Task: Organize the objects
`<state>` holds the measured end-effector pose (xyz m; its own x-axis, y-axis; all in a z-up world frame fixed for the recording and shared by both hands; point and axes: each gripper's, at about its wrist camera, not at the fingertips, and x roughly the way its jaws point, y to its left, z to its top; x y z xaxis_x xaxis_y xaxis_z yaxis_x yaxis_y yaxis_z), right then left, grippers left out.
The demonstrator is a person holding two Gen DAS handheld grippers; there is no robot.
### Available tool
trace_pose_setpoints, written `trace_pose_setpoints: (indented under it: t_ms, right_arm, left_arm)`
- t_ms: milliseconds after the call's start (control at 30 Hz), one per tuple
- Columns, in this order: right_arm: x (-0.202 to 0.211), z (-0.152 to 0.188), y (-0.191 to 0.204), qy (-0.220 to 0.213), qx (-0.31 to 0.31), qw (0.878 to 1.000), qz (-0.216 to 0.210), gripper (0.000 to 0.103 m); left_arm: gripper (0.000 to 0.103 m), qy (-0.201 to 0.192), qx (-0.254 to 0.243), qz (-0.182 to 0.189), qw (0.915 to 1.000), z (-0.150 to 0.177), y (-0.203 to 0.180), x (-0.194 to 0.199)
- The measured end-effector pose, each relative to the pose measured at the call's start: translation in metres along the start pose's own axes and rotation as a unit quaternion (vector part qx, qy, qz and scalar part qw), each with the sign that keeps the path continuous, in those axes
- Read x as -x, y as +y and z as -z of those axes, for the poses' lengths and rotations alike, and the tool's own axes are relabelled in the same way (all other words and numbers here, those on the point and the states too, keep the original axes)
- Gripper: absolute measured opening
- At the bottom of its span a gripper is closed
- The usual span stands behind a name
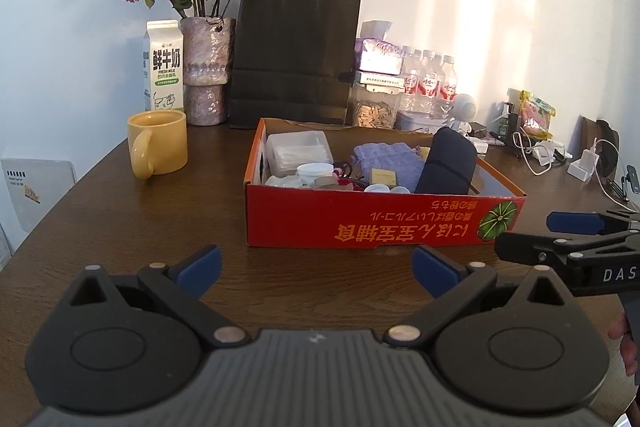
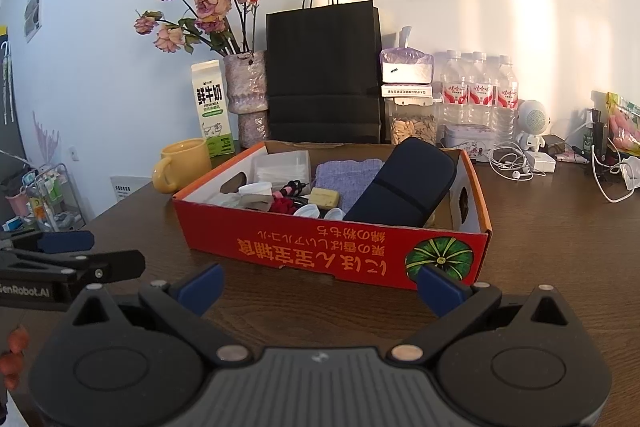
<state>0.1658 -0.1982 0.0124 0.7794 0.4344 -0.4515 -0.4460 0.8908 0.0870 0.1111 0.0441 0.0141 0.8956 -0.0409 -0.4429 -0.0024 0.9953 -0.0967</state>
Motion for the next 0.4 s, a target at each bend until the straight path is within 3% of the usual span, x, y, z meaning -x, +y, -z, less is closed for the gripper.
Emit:
trace_pose_setpoints:
  t_ms: [400]
  right_arm:
    - [0.0, 0.005, 0.0021, 0.001, -0.001, 1.0, -0.001, 0.103]
  left_arm:
    - [0.103, 0.004, 0.005, 0.003, 1.0, 0.0004, -0.0023, 0.0009]
